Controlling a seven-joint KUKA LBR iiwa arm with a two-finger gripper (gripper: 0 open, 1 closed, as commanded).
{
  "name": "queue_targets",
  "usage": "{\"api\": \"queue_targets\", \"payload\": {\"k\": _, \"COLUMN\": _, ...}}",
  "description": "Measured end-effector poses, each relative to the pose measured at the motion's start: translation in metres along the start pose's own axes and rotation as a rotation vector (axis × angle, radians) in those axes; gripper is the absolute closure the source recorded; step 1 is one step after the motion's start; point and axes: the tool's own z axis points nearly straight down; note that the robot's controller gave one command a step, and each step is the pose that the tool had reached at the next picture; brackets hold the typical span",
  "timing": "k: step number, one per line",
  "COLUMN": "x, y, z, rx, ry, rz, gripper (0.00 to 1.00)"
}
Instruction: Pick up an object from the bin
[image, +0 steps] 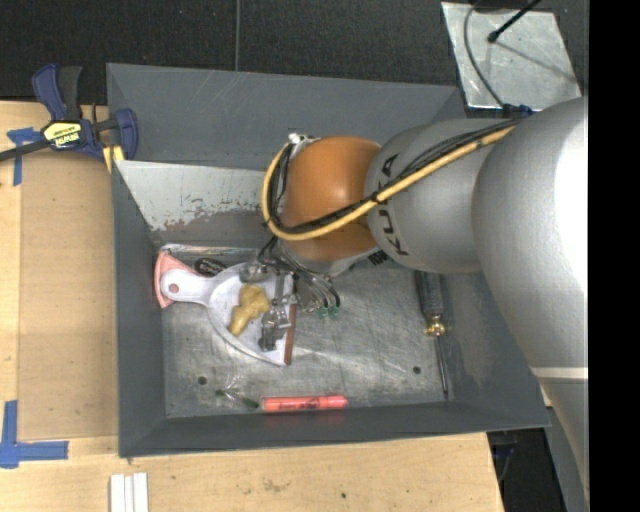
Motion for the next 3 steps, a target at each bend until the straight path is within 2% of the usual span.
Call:
{"api": "queue_targets", "payload": {"k": 1, "x": -0.0109, "y": 0.0014, "z": 0.0002, "rx": 0.001, "ry": -0.004, "rz": -0.136, "gripper": 0.0}}
{"api": "queue_targets", "payload": {"k": 2, "x": -0.0037, "y": 0.0008, "z": -0.0038, "rx": -0.001, "ry": -0.007, "rz": 0.0, "gripper": 1.0}}
{"api": "queue_targets", "payload": {"k": 3, "x": -0.0037, "y": 0.0007, "z": -0.0038, "rx": -0.001, "ry": -0.007, "rz": 0.0, "gripper": 1.0}}
